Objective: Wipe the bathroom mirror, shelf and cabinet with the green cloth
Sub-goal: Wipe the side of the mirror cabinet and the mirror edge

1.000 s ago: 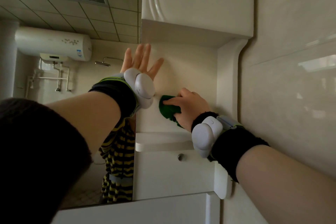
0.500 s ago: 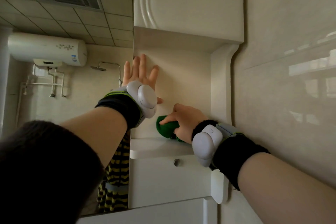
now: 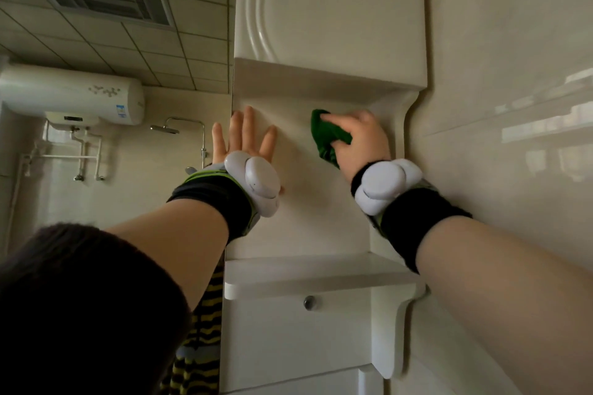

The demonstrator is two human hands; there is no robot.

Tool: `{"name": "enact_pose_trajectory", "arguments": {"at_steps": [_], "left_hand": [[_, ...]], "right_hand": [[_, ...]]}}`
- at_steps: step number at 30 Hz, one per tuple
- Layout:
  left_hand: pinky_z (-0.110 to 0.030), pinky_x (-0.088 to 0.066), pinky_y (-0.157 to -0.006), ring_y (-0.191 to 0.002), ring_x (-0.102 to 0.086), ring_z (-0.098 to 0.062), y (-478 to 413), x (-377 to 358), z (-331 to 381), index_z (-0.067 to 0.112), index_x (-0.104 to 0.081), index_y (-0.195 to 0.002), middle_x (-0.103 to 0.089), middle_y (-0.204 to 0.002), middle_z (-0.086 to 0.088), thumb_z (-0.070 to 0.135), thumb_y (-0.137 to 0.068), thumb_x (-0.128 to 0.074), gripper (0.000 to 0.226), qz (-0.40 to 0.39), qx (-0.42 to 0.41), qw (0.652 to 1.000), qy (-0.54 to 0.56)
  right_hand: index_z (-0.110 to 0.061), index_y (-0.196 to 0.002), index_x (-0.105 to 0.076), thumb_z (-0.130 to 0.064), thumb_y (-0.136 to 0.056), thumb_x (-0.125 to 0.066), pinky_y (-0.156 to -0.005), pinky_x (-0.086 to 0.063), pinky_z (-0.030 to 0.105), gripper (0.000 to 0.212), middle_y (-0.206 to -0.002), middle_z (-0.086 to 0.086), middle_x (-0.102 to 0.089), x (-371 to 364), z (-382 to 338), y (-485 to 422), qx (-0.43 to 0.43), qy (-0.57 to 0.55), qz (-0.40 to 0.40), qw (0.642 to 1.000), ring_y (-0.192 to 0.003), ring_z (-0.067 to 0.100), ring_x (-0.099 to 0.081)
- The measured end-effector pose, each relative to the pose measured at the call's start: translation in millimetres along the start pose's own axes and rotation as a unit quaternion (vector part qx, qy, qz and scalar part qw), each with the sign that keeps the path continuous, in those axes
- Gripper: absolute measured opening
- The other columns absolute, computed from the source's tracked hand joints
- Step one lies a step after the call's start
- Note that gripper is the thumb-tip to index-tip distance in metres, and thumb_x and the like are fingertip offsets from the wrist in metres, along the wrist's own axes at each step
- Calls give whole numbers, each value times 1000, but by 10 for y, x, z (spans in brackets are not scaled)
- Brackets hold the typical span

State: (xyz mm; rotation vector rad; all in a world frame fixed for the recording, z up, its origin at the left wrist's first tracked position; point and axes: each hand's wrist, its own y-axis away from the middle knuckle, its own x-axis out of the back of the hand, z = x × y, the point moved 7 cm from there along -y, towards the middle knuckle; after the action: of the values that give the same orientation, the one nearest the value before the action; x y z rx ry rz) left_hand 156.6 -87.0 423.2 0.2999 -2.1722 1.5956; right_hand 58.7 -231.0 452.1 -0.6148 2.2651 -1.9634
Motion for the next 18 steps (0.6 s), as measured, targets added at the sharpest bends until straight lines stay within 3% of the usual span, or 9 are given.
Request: {"name": "enact_pose_trajectory", "arguments": {"at_steps": [4,7,11,18], "left_hand": [[-57,9,-109,-139,21,-38,-23,-13,-27,23,9,-146,32,-143,-16,71,-76,-50,103,-8,-3,1000,13],[-57,9,-109,-139,21,-36,-5,-2,-42,24,8,-146,30,-146,-16,70,-76,-52,103,-12,3,1000,20],[-56,8,-110,-140,19,-35,9,34,-20,25,7,-147,27,-149,-16,68,-77,-53,102,-13,6,1000,24],[-55,7,-110,-141,16,-34,20,38,-19,26,4,-147,24,-151,-16,70,-75,-53,102,0,13,1000,18]], "right_hand": [[-21,-119,-63,6,-81,-46,-79,-24,-5,49,-124,12,-51,-80,-6,-270,-14,-32,19,999,-107,29,-53],[-22,-118,-64,8,-80,-44,-96,-40,20,52,-128,10,-50,-172,46,-385,-42,-57,-7,997,-112,28,-53],[-29,-120,-61,1,-80,-49,-88,-30,10,51,-124,8,-48,-172,76,-366,-11,4,-27,1000,-112,28,-51],[-36,-118,-61,1,-82,-52,-90,-31,18,52,-109,1,-43,-213,92,-139,24,38,-95,994,-107,27,-46]]}}
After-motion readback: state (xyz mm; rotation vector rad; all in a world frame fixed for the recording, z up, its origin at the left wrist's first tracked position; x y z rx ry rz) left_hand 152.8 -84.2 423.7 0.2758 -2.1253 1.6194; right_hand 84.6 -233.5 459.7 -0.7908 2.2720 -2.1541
